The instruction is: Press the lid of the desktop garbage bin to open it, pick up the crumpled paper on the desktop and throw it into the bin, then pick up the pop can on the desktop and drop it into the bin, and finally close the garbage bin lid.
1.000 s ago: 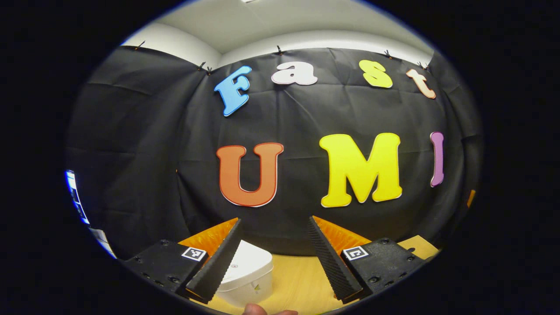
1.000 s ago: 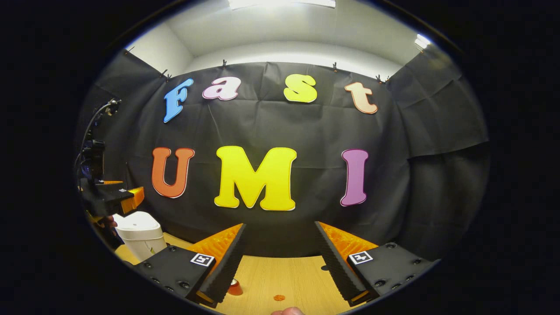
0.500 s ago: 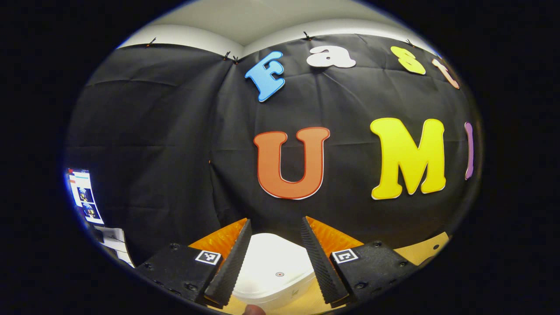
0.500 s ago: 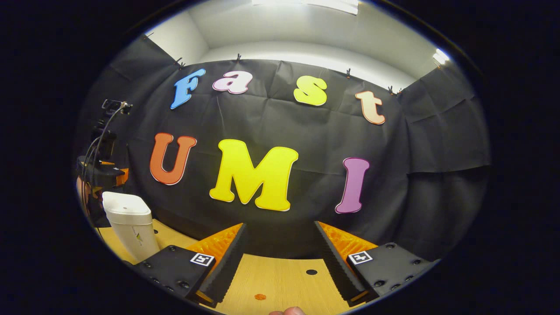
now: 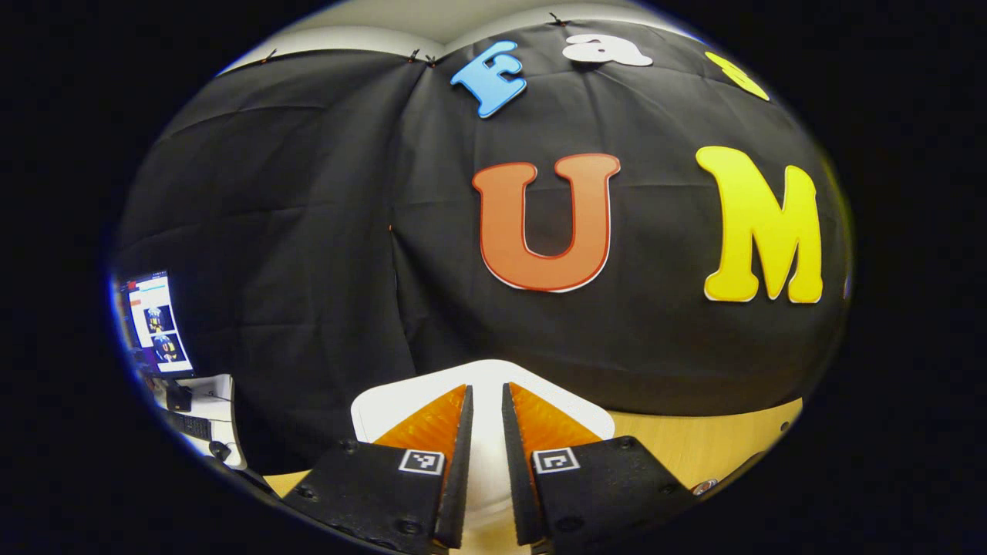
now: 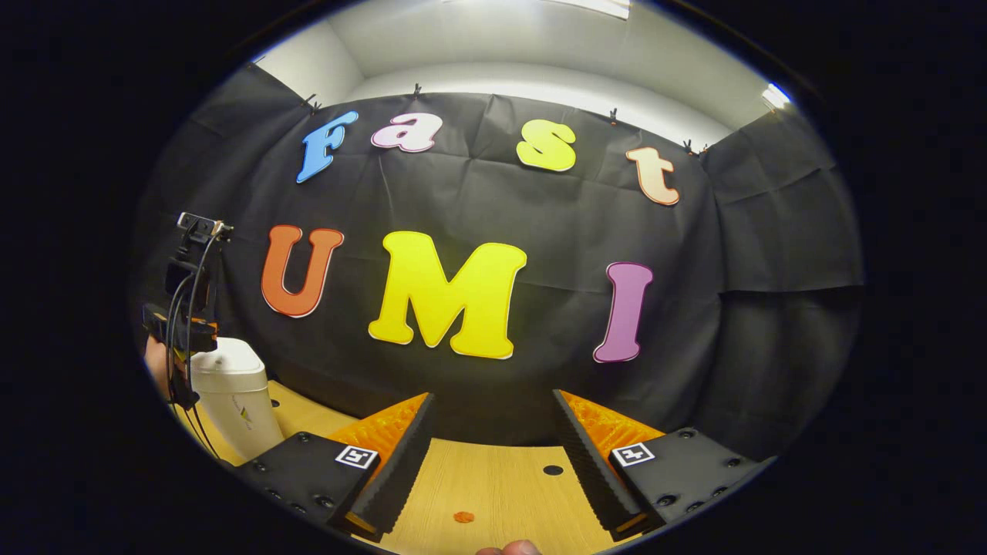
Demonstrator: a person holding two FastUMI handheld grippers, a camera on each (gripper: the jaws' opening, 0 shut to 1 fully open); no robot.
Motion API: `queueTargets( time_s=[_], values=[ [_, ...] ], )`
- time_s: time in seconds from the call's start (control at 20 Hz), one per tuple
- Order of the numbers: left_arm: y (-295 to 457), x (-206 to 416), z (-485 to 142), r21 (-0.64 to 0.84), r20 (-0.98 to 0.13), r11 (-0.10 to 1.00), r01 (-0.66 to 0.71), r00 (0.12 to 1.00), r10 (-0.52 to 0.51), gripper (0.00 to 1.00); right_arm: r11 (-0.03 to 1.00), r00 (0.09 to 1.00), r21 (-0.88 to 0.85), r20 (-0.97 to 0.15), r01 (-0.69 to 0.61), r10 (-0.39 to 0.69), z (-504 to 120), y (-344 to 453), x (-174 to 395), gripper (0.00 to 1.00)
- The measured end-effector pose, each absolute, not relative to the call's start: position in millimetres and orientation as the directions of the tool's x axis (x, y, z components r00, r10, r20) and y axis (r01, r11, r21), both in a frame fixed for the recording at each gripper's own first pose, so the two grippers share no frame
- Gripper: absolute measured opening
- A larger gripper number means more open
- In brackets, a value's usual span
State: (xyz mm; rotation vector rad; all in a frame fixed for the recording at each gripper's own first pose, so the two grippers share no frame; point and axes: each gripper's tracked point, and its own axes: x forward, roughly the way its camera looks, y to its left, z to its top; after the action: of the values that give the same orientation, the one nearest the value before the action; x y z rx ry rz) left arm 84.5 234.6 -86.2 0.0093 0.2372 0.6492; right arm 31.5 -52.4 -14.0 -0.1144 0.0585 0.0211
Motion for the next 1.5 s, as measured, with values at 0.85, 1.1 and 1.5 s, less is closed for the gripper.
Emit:
queueTargets(
  time_s=[0.85,1.1,1.5],
  values=[
    [226,94,-124,0.064,-0.251,0.776,-0.627,0.742,0.621,0.04,0.987,0.992,-0.126,-0.097,-0.097,0.085,-31,-29,32,0.94],
    [219,90,-114,0.043,-0.267,0.809,-0.587,0.773,0.575,0.04,0.990,0.993,-0.111,-0.087,-0.090,0.081,-26,-27,32,0.94],
    [166,100,-44,0.071,-0.157,0.910,-0.409,0.896,0.415,0.72,0.993,0.995,-0.078,-0.039,-0.091,0.089,-14,-18,25,0.94]
  ],
)
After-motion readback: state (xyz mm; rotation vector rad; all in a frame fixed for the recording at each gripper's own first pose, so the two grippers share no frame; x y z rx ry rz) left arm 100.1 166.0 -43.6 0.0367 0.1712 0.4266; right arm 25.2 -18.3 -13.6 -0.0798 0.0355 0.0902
